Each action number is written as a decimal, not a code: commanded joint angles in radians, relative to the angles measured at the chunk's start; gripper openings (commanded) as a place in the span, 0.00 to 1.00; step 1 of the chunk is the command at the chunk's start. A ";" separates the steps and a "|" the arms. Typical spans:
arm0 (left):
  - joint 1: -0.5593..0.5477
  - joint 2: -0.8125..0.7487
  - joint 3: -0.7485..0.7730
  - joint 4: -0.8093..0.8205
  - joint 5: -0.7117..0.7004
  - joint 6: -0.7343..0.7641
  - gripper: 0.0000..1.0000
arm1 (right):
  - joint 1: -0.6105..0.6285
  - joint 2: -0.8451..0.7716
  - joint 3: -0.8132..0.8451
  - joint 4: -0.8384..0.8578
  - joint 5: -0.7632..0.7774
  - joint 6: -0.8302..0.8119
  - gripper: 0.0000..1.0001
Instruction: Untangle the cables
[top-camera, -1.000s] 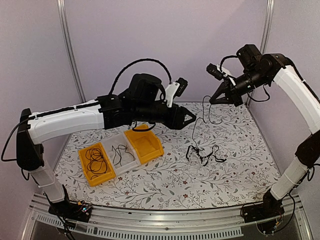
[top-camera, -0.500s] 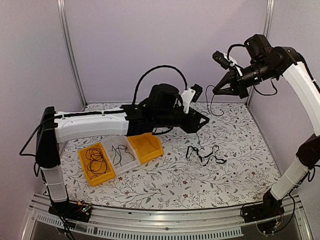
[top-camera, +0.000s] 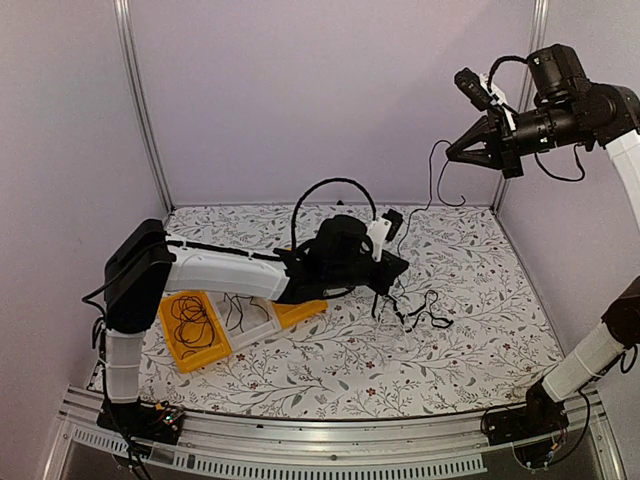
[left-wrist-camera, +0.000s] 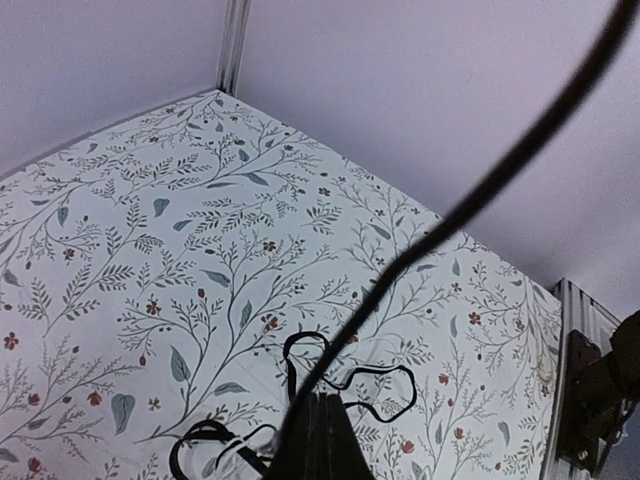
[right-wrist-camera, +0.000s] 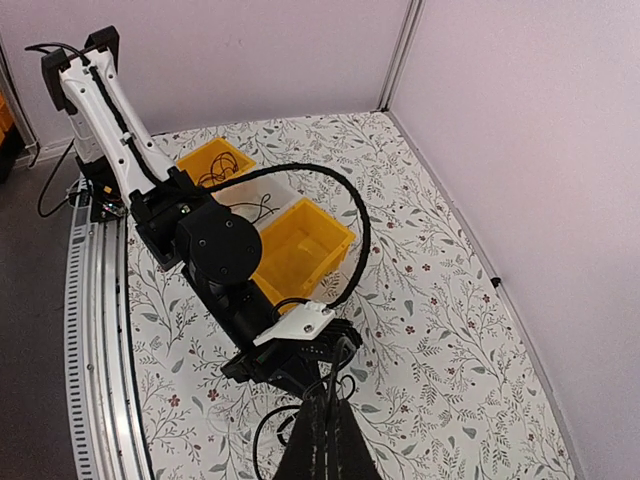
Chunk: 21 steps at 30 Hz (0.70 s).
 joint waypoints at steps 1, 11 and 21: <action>0.018 -0.043 -0.079 0.144 0.048 -0.076 0.00 | 0.003 -0.006 0.090 0.058 0.075 0.066 0.00; -0.004 -0.177 -0.142 0.025 -0.053 -0.074 0.45 | 0.000 -0.047 0.057 0.138 0.133 0.069 0.00; -0.003 -0.145 0.007 -0.030 0.041 0.136 0.61 | 0.001 -0.055 0.031 0.150 0.117 0.068 0.00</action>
